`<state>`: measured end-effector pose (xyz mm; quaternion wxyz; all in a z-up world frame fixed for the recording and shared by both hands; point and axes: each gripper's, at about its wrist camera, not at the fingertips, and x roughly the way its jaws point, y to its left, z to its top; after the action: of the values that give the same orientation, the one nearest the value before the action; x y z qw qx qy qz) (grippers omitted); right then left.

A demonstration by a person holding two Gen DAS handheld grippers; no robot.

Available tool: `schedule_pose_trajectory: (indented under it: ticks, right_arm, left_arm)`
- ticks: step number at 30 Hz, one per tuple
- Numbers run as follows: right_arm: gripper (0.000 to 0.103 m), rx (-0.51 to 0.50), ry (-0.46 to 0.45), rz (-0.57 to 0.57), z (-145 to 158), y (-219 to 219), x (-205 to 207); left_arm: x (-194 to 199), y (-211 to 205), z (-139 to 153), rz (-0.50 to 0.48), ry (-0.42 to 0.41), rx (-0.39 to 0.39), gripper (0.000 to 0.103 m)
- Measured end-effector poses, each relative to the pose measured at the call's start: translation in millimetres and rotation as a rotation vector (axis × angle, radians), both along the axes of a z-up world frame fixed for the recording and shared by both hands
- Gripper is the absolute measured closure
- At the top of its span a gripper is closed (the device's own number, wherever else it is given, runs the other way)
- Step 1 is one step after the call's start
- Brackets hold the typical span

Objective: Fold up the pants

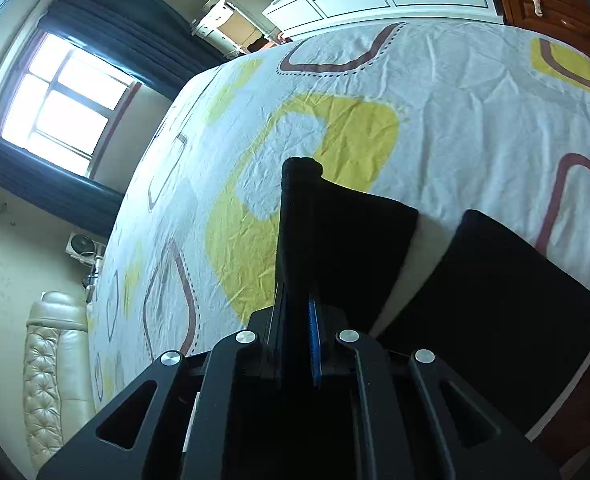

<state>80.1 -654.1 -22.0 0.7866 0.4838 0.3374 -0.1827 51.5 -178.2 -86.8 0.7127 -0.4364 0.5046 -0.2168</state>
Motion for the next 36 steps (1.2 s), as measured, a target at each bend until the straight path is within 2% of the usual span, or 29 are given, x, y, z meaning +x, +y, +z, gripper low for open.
schedule_pose_trajectory:
  ticks: [8, 11, 13, 15, 18, 21, 25, 27, 28, 30, 36]
  right_arm:
    - [0.093, 0.031, -0.047, -0.007, -4.2, -7.7, -33.0]
    - [0.093, 0.042, -0.057, -0.009, -8.5, -10.7, -39.5]
    - [0.093, 0.049, -0.066, -0.012, -10.5, -10.9, -43.3]
    - [0.093, 0.055, -0.078, -0.018, -11.9, -11.1, -50.2]
    - [0.093, 0.057, -0.092, -0.023, -13.3, -12.1, -60.1]
    - [0.093, 0.060, -0.103, -0.033, -15.2, -11.9, -69.1]
    - [0.093, 0.088, -0.095, -0.040, -23.3, -13.6, -73.8]
    - [0.093, 0.105, -0.100, -0.047, -25.6, -15.1, -77.9]
    - [0.093, 0.103, -0.100, -0.049, -25.4, -15.4, -78.7]
    - [0.093, 0.099, -0.101, -0.051, -23.8, -16.1, -80.9]
    - [0.093, 0.086, -0.125, -0.059, -14.5, -22.1, -94.0]
  left_arm:
    - [-2.6, -12.4, 4.2, 0.111, -0.065, 0.088, 0.011]
    - [-2.4, -12.4, 3.7, 0.145, -0.039, 0.101, 0.013]
    - [-2.2, -8.8, 3.7, 0.170, 0.008, 0.116, 0.028]
    - [-1.1, -4.2, -0.6, 0.174, 0.071, 0.127, 0.057]
    - [3.4, 0.2, -7.2, 0.173, 0.125, 0.143, 0.080]
    - [4.6, 5.1, -9.8, 0.169, 0.157, 0.125, 0.090]
    - [-0.9, 2.0, -13.3, 0.157, 0.176, 0.041, 0.089]
    - [-9.0, -1.5, -15.8, 0.188, 0.193, -0.005, 0.064]
    - [-11.6, -3.1, -14.4, 0.206, 0.184, -0.021, 0.059]
    - [-14.4, -8.2, -8.9, 0.228, 0.151, -0.020, 0.040]
    - [-11.2, -18.0, -6.6, 0.262, 0.104, -0.005, 0.017]
